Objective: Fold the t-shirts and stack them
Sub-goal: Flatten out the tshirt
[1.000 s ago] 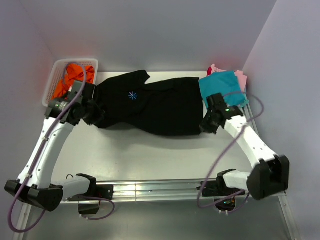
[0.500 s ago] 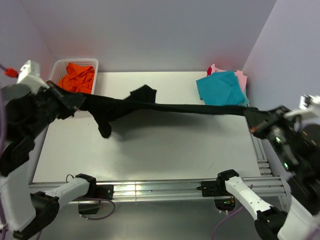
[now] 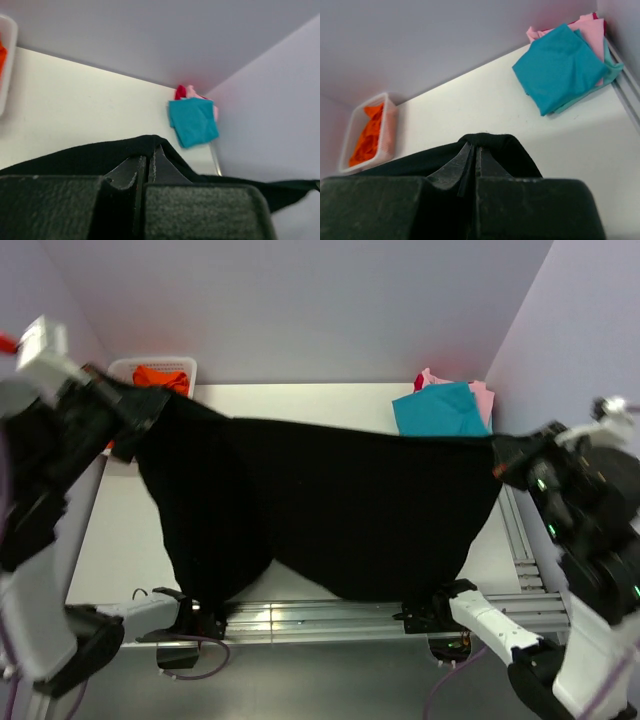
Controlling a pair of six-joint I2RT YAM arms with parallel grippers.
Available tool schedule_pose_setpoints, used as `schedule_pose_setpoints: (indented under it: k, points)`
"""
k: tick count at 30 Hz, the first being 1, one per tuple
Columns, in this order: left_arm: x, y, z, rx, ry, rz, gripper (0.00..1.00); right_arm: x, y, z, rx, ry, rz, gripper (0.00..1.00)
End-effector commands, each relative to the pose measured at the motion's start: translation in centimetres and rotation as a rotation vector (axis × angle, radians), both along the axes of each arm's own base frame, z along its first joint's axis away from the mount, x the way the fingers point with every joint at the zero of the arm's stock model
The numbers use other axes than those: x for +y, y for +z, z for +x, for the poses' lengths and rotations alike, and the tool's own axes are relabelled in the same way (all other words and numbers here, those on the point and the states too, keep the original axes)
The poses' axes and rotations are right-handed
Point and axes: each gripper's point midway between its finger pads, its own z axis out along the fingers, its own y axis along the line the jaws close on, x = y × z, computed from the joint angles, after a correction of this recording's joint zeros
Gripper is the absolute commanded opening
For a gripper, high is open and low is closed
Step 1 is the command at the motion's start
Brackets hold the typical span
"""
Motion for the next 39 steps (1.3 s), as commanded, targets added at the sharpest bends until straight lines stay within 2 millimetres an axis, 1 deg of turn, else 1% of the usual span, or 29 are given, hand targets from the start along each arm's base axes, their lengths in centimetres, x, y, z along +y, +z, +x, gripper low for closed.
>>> schedule_pose_setpoints:
  k: [1, 2, 3, 4, 5, 6, 8, 9, 10, 13, 14, 15, 16, 17, 18, 21, 22, 24, 25, 26, 27, 29, 30, 32, 33, 34, 35, 36, 39]
  points:
    - [-0.2, 0.0, 10.2, -0.031, 0.148, 0.105, 0.01, -0.1, -0.1, 8.5, 0.014, -0.092, -0.092, 0.0]
    - [-1.2, -1.8, 14.4, 0.03, 0.169, 0.133, 0.0, 0.1, -0.3, 10.1, 0.021, -0.095, -0.105, 0.0]
    - [-1.6, -1.8, 16.2, 0.036, 0.172, 0.125, 0.0, 0.6, -1.5, 13.3, 0.072, -0.105, -0.126, 0.0]
    - [-2.2, -0.1, 17.4, 0.002, 0.151, 0.062, 0.0, 0.7, -0.2, 14.6, 0.051, -0.117, -0.124, 0.0]
    - [-5.0, -1.7, 21.3, 0.033, 0.022, 0.019, 0.0, 0.9, 0.2, 16.1, 0.053, -0.12, -0.124, 0.0]
    - [-2.9, 0.2, 23.1, -0.013, 0.05, -0.056, 0.0, 1.6, 1.5, 18.8, 0.042, -0.111, -0.104, 0.0]
    - [-3.4, 1.5, 26.6, -0.093, -0.03, -0.128, 0.0, 2.1, 3.7, 21.2, 0.0, -0.066, -0.079, 0.0]
    - [-1.9, 3.1, 27.3, -0.153, -0.024, -0.163, 0.0, 2.3, 3.3, 24.1, 0.019, -0.066, -0.086, 0.0]
    - [-1.4, 4.1, 27.6, -0.178, -0.039, -0.228, 0.0, 2.2, 9.2, 22.7, -0.143, -0.06, -0.059, 0.0]
    - [-0.1, 11.6, 23.8, -0.426, -0.079, -0.28, 0.0, 2.0, 15.0, 21.1, -0.334, -0.028, -0.062, 0.0]
    - [-0.2, 14.2, 20.9, -0.501, -0.098, -0.284, 0.0, 2.2, 16.1, 20.2, -0.375, -0.004, -0.057, 0.0]
    - [0.9, 15.5, 19.4, -0.545, -0.079, -0.281, 0.0, 2.0, 17.7, 17.9, -0.43, 0.003, -0.046, 0.0]
    - [0.9, 15.4, 18.9, -0.54, -0.078, -0.282, 0.0, 1.6, 18.2, 16.8, -0.443, 0.0, -0.048, 0.0]
    - [0.8, 16.8, 15.7, -0.578, -0.084, -0.274, 0.0, 1.5, 18.5, 15.7, -0.451, 0.001, -0.051, 0.0]
    - [0.6, 14.6, 16.5, -0.516, -0.088, -0.262, 0.0, 1.4, 18.7, 13.8, -0.459, 0.011, -0.048, 0.0]
    - [0.4, 14.3, 11.9, -0.522, -0.084, -0.206, 0.0, 1.8, 18.9, 9.7, -0.478, 0.05, -0.027, 0.0]
    - [0.3, 12.2, 12.6, -0.46, -0.082, -0.201, 0.0, 2.2, 17.0, 10.5, -0.417, 0.066, -0.021, 0.0]
    - [0.5, 10.4, 10.4, -0.415, -0.062, -0.164, 0.0, 2.4, 14.6, 9.6, -0.352, 0.082, -0.014, 0.0]
    - [0.5, 5.9, 12.2, -0.299, -0.049, -0.16, 0.0, 2.7, 10.0, 11.9, -0.218, 0.078, -0.012, 0.0]
    - [0.8, 4.8, 10.5, -0.29, -0.026, -0.149, 0.0, 2.8, 7.6, 12.3, -0.155, 0.076, -0.009, 0.0]
    - [1.0, -1.6, 12.6, -0.152, -0.002, -0.138, 0.0, 2.8, 2.6, 13.0, -0.044, 0.065, -0.002, 0.0]
    - [1.7, -5.7, 11.9, -0.099, 0.043, -0.13, 0.0, 2.6, -1.7, 13.5, 0.011, 0.036, 0.021, 0.0]
    - [1.8, -11.3, 13.0, 0.015, 0.048, -0.113, 0.0, 2.5, -7.3, 13.1, 0.11, 0.022, 0.031, 0.0]
    - [2.4, -16.1, 13.3, 0.117, 0.091, -0.101, 0.0, 2.2, -12.5, 12.8, 0.199, -0.005, 0.043, 0.0]
    - [1.3, -18.0, 13.3, 0.139, 0.06, -0.089, 0.0, 2.3, -14.6, 12.4, 0.226, -0.009, 0.058, 0.0]
    - [1.2, -23.0, 13.3, 0.247, 0.067, -0.085, 0.0, 2.6, -20.3, 11.9, 0.346, 0.0, 0.058, 0.0]
    - [1.2, -25.2, 13.1, 0.295, 0.075, -0.081, 0.0, 3.3, -22.5, 11.5, 0.383, 0.028, 0.085, 0.0]
    - [1.4, -29.3, 12.4, 0.391, 0.09, -0.072, 0.0, 3.6, -26.8, 10.2, 0.474, 0.034, 0.101, 0.0]
    - [1.8, -35.5, 10.2, 0.562, 0.125, -0.057, 0.0, 4.4, -32.0, 7.6, 0.592, 0.067, 0.143, 0.0]
